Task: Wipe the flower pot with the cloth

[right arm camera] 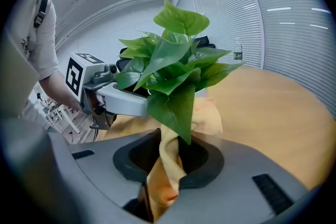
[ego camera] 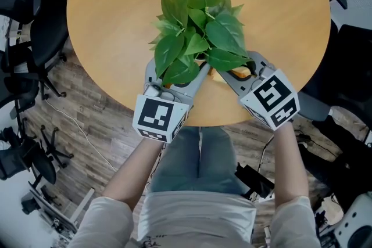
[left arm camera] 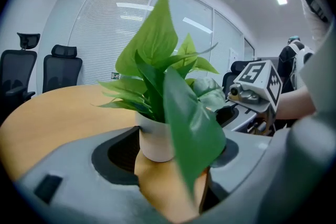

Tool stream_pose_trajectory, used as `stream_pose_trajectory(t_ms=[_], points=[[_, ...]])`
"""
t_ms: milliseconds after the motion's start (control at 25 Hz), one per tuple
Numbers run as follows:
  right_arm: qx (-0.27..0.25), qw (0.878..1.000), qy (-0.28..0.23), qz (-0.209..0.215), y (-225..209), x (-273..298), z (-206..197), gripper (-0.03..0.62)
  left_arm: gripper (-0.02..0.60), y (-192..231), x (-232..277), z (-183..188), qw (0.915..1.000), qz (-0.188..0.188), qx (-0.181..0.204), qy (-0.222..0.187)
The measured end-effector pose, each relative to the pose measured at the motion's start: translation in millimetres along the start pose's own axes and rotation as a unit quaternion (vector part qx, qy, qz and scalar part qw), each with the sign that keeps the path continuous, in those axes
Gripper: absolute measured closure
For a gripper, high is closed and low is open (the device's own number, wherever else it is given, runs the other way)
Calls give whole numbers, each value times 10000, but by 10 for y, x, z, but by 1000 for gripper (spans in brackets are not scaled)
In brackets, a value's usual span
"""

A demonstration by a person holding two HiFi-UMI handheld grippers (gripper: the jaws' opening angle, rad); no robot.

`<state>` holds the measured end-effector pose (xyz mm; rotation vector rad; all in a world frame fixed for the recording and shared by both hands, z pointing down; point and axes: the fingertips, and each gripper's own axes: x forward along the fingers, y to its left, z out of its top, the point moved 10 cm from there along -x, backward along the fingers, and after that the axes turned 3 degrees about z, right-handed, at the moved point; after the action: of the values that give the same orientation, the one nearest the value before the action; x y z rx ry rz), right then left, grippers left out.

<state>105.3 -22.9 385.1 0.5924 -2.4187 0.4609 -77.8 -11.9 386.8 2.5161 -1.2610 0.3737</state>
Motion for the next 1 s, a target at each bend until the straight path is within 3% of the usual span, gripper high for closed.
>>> stream_pose_trajectory(t_ms=[200,360,480,680,800,1000], points=[[40,10000,-11,-16,-41,-21,-26,511,235,150,-29,-45,9985,-530,156,-39],[64,10000,4,-2,-60,-26,-32,510,177,316,8,-31,9921,-1172,435,-81],[69,10000,19,19,-66,-24,-31,510,135,408,63,-2,9830,-1701,685,-122],[56,10000,28,43,-71,-22,-33,510,101,557,212,22,9608,-2683,663,-214],[43,10000,36,54,-73,-24,-30,510,101,667,294,59,9521,-2991,558,-309],[53,10000,44,62,-73,-13,-49,510,101,741,405,93,9385,-3356,757,-285]])
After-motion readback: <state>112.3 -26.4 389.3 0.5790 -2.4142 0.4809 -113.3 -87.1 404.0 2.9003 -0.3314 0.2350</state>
